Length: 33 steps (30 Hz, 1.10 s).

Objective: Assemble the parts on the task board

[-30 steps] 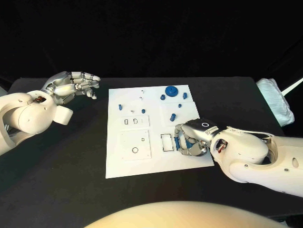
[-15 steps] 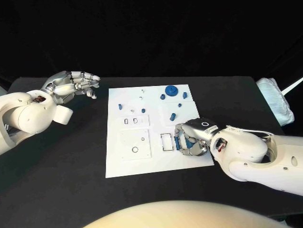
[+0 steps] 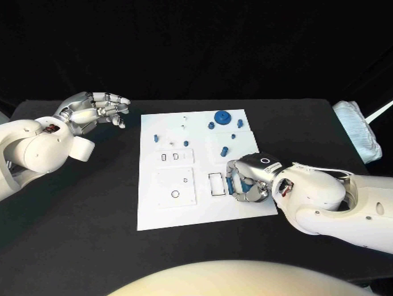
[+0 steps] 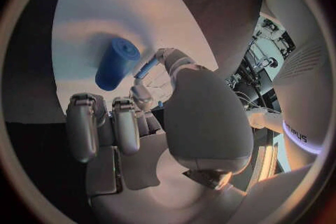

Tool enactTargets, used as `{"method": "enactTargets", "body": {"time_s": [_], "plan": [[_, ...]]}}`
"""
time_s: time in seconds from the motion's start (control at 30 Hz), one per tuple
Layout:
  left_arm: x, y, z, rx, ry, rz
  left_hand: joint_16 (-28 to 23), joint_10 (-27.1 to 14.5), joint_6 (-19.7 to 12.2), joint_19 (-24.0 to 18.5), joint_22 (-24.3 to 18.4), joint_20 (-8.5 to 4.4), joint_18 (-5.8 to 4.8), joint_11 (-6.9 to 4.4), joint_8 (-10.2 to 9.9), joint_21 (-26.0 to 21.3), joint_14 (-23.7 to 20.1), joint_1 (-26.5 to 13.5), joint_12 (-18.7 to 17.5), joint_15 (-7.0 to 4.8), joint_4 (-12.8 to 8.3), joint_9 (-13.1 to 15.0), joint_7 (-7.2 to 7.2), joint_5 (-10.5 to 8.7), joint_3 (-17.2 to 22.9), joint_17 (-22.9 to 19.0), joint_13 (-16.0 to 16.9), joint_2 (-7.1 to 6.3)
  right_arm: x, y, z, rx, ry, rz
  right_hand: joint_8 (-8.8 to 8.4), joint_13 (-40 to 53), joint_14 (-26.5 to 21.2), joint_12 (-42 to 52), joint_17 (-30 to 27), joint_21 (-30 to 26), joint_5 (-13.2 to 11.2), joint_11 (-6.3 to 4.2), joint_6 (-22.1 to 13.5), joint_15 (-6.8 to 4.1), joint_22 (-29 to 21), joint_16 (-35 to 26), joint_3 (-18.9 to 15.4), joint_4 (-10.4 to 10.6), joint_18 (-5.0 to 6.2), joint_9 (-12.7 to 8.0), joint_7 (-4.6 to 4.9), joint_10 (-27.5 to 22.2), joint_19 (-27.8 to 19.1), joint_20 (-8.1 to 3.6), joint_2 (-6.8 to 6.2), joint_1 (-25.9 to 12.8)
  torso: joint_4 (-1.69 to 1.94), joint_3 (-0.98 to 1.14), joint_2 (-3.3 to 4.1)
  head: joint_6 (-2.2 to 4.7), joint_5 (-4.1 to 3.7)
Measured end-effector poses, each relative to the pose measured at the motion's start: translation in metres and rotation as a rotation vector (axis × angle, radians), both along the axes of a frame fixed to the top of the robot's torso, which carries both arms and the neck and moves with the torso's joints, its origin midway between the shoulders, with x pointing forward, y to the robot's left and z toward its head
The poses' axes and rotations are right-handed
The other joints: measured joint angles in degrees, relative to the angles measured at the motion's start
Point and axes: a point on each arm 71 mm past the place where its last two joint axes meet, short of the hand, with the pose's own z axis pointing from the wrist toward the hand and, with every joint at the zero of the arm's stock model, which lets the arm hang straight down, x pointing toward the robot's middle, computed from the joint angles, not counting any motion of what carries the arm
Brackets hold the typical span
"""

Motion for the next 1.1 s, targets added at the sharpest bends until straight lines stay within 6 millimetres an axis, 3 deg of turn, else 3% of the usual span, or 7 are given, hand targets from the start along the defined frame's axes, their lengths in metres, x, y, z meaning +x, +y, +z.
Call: {"method": "enactTargets", "body": {"time_s": [0.1, 0.13, 0.17, 0.23, 0.33, 0.4, 1.1], "plan": [[0.0000, -0.0001, 0.0000, 0.000, 0.000, 0.000, 0.00, 0.00, 0.00, 0.00, 0.00, 0.00, 0.00, 0.00, 0.00, 0.00, 0.00, 0.00, 0.00, 0.00, 0.00, 0.00, 0.00, 0.00, 0.00, 0.00, 0.00, 0.00, -0.0003, 0.0002, 0.0000, 0.005, -0.001, -0.001, 0.23, 0.33, -0.01, 0.03, 0.00, 0.61, 0.89, -0.32, 1.26, -0.06, 0.00, 0.00, 1.35, 1.26, 0.00, -0.28, -0.02, 0.94, 0.00, 0.00, -0.33, 0.33, 0.01, 0.00, 0.00, 0.03, 0.02], [0.0000, -0.0002, 0.0000, 0.000, 0.000, 0.000, 0.00, 0.00, 0.00, 0.00, 0.00, 0.00, 0.00, 0.00, 0.00, 0.00, 0.00, 0.00, 0.00, 0.00, 0.00, 0.00, 0.00, 0.00, 0.00, 0.00, 0.00, 0.00, -0.0004, 0.0002, 0.0001, 0.007, -0.002, -0.002, 0.21, 0.38, -0.01, 0.03, 0.00, 0.80, 0.01, -0.63, 1.96, -0.50, 0.00, 0.00, 3.11, 1.50, 0.00, -0.45, -0.11, 1.30, 0.00, -0.08, -0.89, 0.89, 0.01, 0.00, 0.01, 0.03, 0.03], [0.0000, -0.0002, 0.0000, 0.000, 0.000, 0.000, 0.00, 0.00, 0.00, 0.00, 0.00, 0.00, 0.00, 0.00, 0.00, 0.00, 0.00, 0.00, 0.00, 0.00, 0.00, 0.00, 0.00, 0.00, 0.00, 0.00, 0.00, 0.00, -0.0004, 0.0002, 0.0002, 0.010, -0.003, -0.002, 0.09, 0.44, -0.07, 0.03, 0.00, 0.96, -2.34, -0.70, 2.53, -0.75, 0.00, 0.00, 5.28, 1.70, 0.01, -0.78, -0.24, 1.76, -0.01, -0.48, -1.39, 1.39, 0.01, 0.00, 0.01, 0.04, 0.03], [0.0000, -0.0002, -0.0001, 0.000, 0.000, 0.000, 0.00, 0.00, 0.00, 0.00, 0.00, 0.00, 0.00, 0.00, 0.00, 0.00, 0.00, 0.00, 0.00, 0.00, 0.00, 0.00, 0.00, 0.00, 0.00, 0.00, 0.00, 0.00, -0.0007, 0.0002, 0.0003, 0.015, -0.004, -0.003, -0.44, 0.67, 0.01, 0.03, 0.00, 1.09, -4.41, -0.94, 3.68, -0.84, -0.01, 0.00, 8.00, 1.65, 0.01, -1.11, -0.40, 2.16, 0.00, -0.64, -1.53, 1.53, 0.01, 0.00, 0.01, 0.04, 0.04], [0.0000, -0.0002, -0.0001, 0.001, 0.001, 0.000, 0.00, 0.00, 0.00, 0.00, 0.00, 0.00, 0.00, 0.00, 0.00, 0.00, 0.00, 0.00, 0.00, 0.00, 0.00, 0.00, 0.00, 0.00, 0.00, 0.00, 0.00, 0.00, -0.0013, 0.0001, 0.0003, 0.025, -0.005, -0.004, -0.57, 0.98, 0.01, 0.26, 0.00, 1.32, -5.18, -1.23, 3.97, -0.84, -0.01, 0.00, 10.08, 0.98, 0.01, -1.13, -0.27, 2.45, 0.00, -0.64, -1.69, 1.68, 0.02, 0.01, 0.01, 0.07, 0.04], [0.0000, -0.0002, -0.0002, 0.001, 0.001, -0.001, 0.00, 0.00, 0.00, 0.00, 0.00, 0.00, 0.00, 0.00, 0.00, 0.00, 0.00, 0.00, 0.00, 0.00, 0.00, 0.00, 0.00, 0.00, 0.00, 0.00, 0.00, 0.00, -0.0018, 0.0006, 0.0012, 0.035, -0.008, -0.003, 0.70, 1.10, -0.18, 0.27, 0.01, 1.32, -5.14, -1.40, 6.26, -1.04, -0.01, 0.00, 11.39, 0.60, 0.01, 0.33, -0.84, 2.72, 0.00, -0.64, -1.17, 2.12, 0.01, 0.01, 0.00, 0.08, 0.04], [0.0001, -0.0003, -0.0004, 0.003, 0.003, -0.002, 0.00, 0.00, 0.00, 0.00, 0.00, 0.00, 0.00, 0.00, 0.28, 0.00, 0.00, 0.00, 0.00, 0.00, 0.00, -0.14, 0.00, 0.00, 0.00, -0.10, -0.14, 0.00, -0.0014, -0.0043, 0.0087, 0.120, -0.073, -0.032, 0.15, 0.95, 0.02, 0.26, 0.03, 1.32, -5.82, -1.34, 6.50, -1.24, 0.03, 0.00, 9.59, -1.22, 0.01, -0.26, -1.01, 2.75, 0.00, -1.05, -1.35, -0.02, 0.01, 0.01, -0.01, 0.30, 0.02]]}}
